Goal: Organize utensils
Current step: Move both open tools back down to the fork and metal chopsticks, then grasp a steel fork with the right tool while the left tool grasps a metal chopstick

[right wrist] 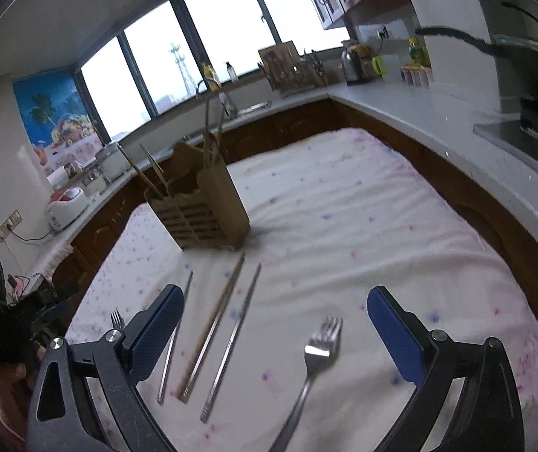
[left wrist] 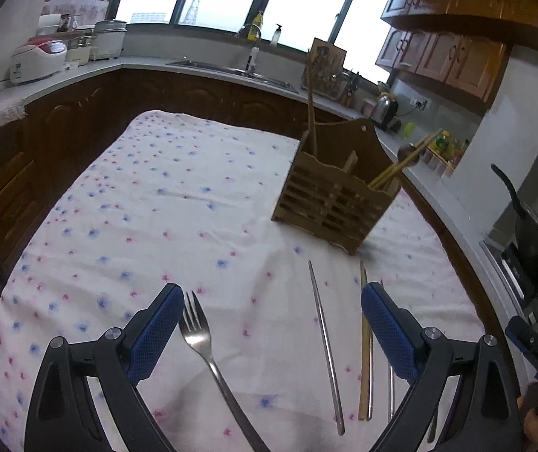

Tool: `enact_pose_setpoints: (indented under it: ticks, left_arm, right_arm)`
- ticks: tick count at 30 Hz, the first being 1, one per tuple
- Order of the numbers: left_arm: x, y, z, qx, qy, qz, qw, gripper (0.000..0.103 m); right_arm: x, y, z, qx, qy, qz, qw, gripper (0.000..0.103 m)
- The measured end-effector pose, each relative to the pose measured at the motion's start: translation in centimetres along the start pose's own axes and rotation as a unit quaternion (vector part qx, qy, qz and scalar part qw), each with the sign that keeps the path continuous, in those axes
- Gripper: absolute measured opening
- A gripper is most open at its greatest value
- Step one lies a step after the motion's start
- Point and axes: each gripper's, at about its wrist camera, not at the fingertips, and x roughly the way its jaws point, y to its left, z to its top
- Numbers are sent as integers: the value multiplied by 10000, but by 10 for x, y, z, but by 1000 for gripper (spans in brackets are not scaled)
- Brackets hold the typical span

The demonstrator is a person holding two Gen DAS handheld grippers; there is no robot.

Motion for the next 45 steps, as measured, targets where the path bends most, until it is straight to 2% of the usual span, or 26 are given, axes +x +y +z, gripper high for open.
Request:
enact_pose_setpoints:
  ticks: [11,16,18,21,22,25,28,32,35,38,39,41,45]
  left_arm:
    - [21,-19,1,306,306,-11,9991,95]
    - [36,-26,1,457,479,5,9978,94]
    - [44,-32,2,609,578,15,9965,92]
    - [59,-41,3,776,739,1,9942,83]
    - [65,-43,4,814,838,-23,9932,77]
    - [84,-50,5,947,1079,-28,9896,69]
    - [103,-55,9,1015,1265,-19,9868,68]
    - [132,-59,16,1088,1505,42,9826,61]
    - [156,-64,23,1141,1709,17,9787,58]
    - [180,-72,27,1268,1852,51,9745,53]
    - [186,-75,27,1310,1990,152,9711,51]
    - [200,-80,24,1454,2166,170,9652,39]
    - [212,-90,17,1852,2152,348,9582,31]
  right_arm:
    - [6,-6,-11,8,318,-49,9995,99]
    - [16,-9,-19,20,603,-101,9981,96]
    - [24,-11,-24,21,788,-148,9968,86]
    - [35,-15,-30,119,1066,-231,9940,72]
    - [39,-16,-32,149,1132,-244,9932,71]
    - [50,-20,-35,198,1287,-317,9910,66]
    - [60,-21,-36,187,1400,-392,9892,59]
    - [74,-23,-39,171,1586,-482,9860,41]
    - [80,-20,-38,99,1601,-532,9856,38]
    - [83,-20,-36,95,1618,-494,9855,27]
    - [83,-22,-36,105,1622,-451,9857,27]
    - [83,-22,-36,111,1601,-374,9863,27]
    - [83,-24,-37,196,1585,-193,9870,24]
